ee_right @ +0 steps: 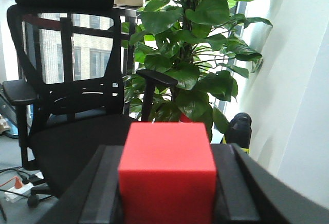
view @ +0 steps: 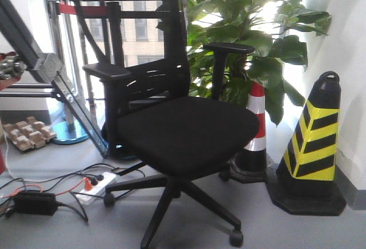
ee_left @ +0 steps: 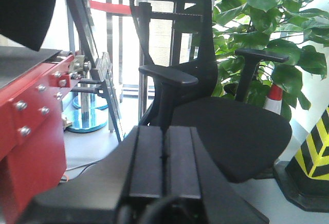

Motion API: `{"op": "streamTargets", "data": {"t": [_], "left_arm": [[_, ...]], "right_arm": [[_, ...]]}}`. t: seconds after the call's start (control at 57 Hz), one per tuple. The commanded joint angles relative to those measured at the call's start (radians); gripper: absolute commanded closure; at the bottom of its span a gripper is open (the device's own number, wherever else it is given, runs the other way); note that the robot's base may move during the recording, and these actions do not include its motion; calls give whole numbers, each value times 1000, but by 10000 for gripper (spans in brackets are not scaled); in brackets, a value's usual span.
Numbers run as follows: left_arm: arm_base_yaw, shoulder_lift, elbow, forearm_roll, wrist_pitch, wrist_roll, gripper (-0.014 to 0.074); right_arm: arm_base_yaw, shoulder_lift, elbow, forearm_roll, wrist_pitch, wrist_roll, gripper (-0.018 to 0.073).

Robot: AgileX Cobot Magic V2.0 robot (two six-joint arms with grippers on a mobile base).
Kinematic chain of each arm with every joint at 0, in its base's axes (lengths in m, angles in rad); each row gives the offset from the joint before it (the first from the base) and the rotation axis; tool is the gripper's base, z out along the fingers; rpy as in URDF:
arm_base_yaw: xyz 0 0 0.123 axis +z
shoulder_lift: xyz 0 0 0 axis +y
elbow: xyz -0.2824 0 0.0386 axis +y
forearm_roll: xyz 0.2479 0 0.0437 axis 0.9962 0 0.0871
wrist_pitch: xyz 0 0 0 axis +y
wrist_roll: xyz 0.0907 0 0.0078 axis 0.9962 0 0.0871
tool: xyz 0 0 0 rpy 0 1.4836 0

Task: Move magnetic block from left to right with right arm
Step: 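Drive toward the office chair holding the cube in the right gripper, then turn the base to face the grey table with the grey crate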

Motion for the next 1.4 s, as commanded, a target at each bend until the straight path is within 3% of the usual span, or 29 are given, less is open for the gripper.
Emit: {"op": "streamTargets", "data": {"t": [0.0, 1.385], "left_arm": [[-5, -11, 8, -3, -83, -7, 722], [-5, -11, 8, -3, -83, -7, 722]], "right_arm": [[-5, 12, -29, -11, -83, -9, 313], [-5, 12, -29, -11, -83, -9, 313]]}}
